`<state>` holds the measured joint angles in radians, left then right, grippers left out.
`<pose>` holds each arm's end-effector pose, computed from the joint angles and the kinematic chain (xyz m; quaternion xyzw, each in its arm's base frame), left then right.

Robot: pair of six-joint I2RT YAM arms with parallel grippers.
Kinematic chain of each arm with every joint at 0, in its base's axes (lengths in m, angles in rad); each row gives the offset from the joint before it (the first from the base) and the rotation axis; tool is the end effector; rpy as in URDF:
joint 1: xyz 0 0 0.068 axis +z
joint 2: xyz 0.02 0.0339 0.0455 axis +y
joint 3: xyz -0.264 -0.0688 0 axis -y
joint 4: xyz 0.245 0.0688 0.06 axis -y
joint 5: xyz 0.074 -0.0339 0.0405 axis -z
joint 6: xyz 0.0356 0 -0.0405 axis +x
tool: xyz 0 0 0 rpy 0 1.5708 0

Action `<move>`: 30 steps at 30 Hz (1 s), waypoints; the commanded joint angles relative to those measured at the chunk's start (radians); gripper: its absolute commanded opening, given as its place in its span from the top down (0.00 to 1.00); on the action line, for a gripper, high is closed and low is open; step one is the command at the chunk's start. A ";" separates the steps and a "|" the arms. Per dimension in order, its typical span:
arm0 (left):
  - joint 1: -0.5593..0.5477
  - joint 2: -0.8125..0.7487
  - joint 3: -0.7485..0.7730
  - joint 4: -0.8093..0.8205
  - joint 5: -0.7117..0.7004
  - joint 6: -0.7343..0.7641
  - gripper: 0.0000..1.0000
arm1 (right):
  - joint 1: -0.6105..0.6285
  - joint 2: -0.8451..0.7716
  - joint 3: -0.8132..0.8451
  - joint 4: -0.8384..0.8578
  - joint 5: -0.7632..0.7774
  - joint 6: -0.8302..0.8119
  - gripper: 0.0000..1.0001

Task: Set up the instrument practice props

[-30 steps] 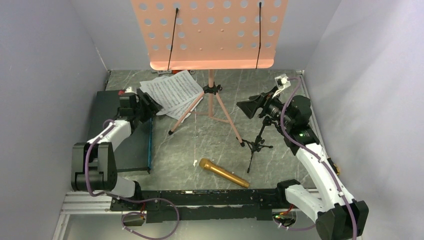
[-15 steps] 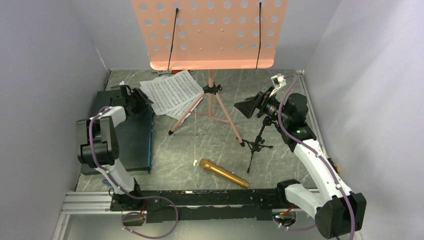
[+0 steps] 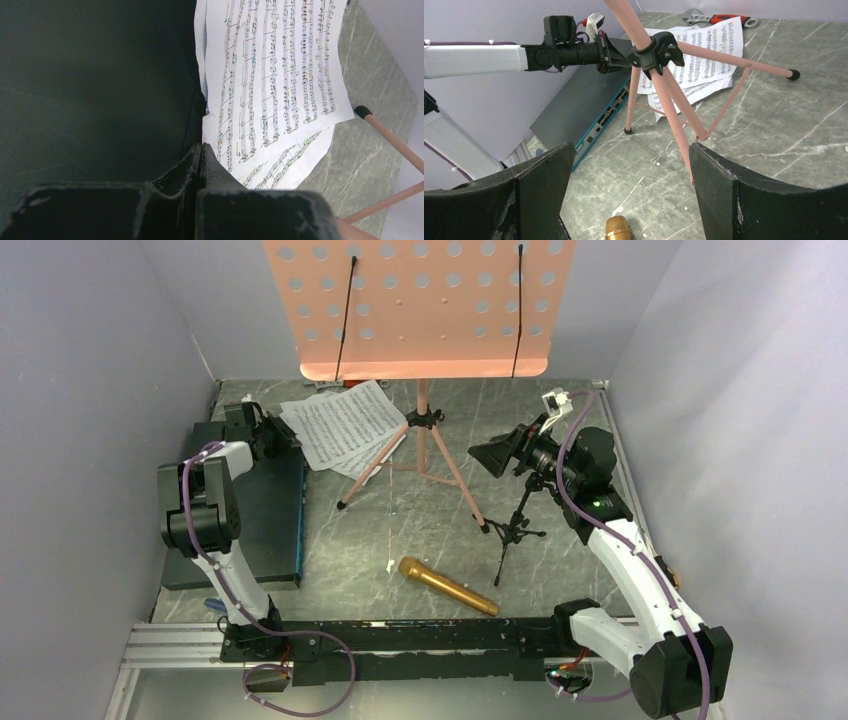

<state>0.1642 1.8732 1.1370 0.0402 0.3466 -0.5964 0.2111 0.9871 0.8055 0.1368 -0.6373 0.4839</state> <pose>0.3995 0.0539 0.1766 -0.2634 0.8557 -0.2420 0.3740 0.2193 0.0687 0.3440 -0.1212 0.7094 0.4364 0.5400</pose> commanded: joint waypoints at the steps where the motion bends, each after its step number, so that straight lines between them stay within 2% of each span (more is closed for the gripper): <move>1: 0.002 0.015 0.031 0.008 0.008 0.015 0.97 | -0.001 -0.023 -0.014 0.039 -0.005 0.019 0.11; 5: 0.001 0.016 0.058 -0.024 0.014 0.027 0.98 | -0.001 -0.027 0.005 0.003 -0.003 -0.001 0.12; 8: 0.002 -0.032 0.023 0.006 0.023 0.021 0.97 | -0.001 -0.039 -0.001 0.013 0.006 0.002 0.11; 18: 0.000 -0.310 -0.237 0.143 0.083 -0.069 0.97 | -0.001 -0.015 0.013 -0.005 0.006 -0.006 0.12; 25: -0.005 -0.535 -0.341 0.032 0.060 -0.063 0.97 | 0.000 -0.014 -0.009 0.044 0.007 0.033 0.12; 30: -0.003 -0.724 -0.430 -0.091 -0.011 -0.044 0.97 | -0.001 0.017 -0.012 0.047 -0.019 0.038 0.12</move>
<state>0.1619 1.2835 0.7643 0.0460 0.3893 -0.6495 0.2111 0.9806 0.7952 0.1387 -0.6365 0.5087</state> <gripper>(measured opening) 0.032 0.886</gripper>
